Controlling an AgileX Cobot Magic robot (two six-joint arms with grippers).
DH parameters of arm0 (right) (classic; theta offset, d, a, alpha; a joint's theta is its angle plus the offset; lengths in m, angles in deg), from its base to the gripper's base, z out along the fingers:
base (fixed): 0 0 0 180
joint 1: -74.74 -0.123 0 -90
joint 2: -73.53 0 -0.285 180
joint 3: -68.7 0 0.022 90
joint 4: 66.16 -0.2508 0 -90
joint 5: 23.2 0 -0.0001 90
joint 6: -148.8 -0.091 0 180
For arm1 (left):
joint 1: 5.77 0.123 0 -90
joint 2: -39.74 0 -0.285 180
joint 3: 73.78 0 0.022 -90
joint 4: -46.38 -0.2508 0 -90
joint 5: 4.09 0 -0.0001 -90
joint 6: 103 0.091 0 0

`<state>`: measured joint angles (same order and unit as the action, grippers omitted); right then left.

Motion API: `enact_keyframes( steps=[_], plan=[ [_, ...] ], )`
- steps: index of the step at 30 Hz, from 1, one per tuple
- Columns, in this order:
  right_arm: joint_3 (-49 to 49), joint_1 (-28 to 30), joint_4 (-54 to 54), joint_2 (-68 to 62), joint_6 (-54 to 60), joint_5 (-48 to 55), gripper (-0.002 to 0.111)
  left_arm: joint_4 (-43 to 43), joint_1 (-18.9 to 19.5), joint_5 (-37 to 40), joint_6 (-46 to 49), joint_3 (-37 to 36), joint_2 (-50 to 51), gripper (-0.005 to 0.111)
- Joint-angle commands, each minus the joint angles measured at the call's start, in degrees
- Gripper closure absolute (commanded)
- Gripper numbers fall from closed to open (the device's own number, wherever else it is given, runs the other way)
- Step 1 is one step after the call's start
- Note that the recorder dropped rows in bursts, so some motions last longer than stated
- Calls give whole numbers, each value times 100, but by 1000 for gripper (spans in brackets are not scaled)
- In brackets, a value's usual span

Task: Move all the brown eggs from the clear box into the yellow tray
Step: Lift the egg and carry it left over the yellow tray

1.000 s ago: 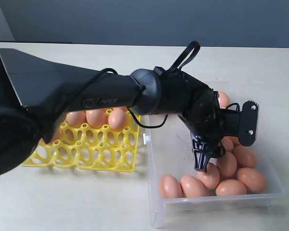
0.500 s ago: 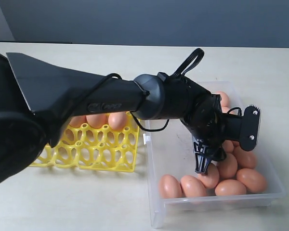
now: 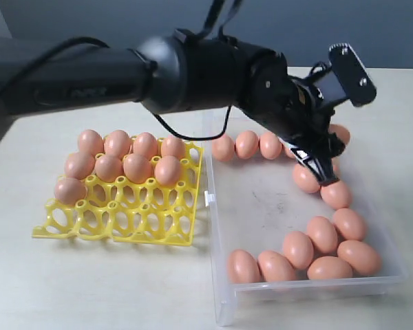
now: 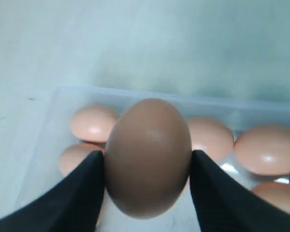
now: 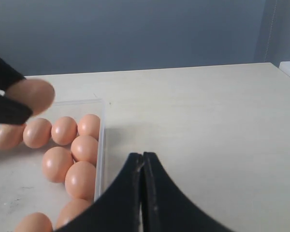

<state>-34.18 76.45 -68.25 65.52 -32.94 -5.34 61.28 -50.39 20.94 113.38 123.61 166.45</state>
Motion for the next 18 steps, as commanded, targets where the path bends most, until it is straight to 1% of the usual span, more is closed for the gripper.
enact_keyframes(
  steps=[1, 4, 5, 7, 9, 10, 12, 14, 18],
  plan=[
    [9, -1, 5, 22, 26, -38, 109, 744, 166, -814, -86, -504, -789, 106],
    [9, -1, 5, 22, 26, -38, 109, 774, 248, -1540, -219, -1081, -1291, 106],
    [9, -1, 5, 22, 26, -38, 109, 786, 341, -1999, -500, -1491, -1597, 106],
    [9, -1, 5, 22, 26, -38, 109, 915, 443, -2594, -681, -1975, -1900, 106],
    [9, -1, 5, 22, 26, -38, 109, 1024, 512, -3363, -726, -2585, -2245, 106],
    [9, -1, 5, 22, 26, -38, 109, 1034, 512, -3559, -726, -2833, -2387, 106],
    [9, -1, 5, 22, 26, -38, 109, 1106, 512, -4196, -726, -3523, -2725, 106],
    [9, -1, 5, 22, 26, -38, 109, 1229, 512, -4543, -726, -4048, -3059, 106],
    [9, -1, 5, 22, 26, -38, 109, 1901, 512, -4986, -781, -5006, -3521, 106]
  ],
)
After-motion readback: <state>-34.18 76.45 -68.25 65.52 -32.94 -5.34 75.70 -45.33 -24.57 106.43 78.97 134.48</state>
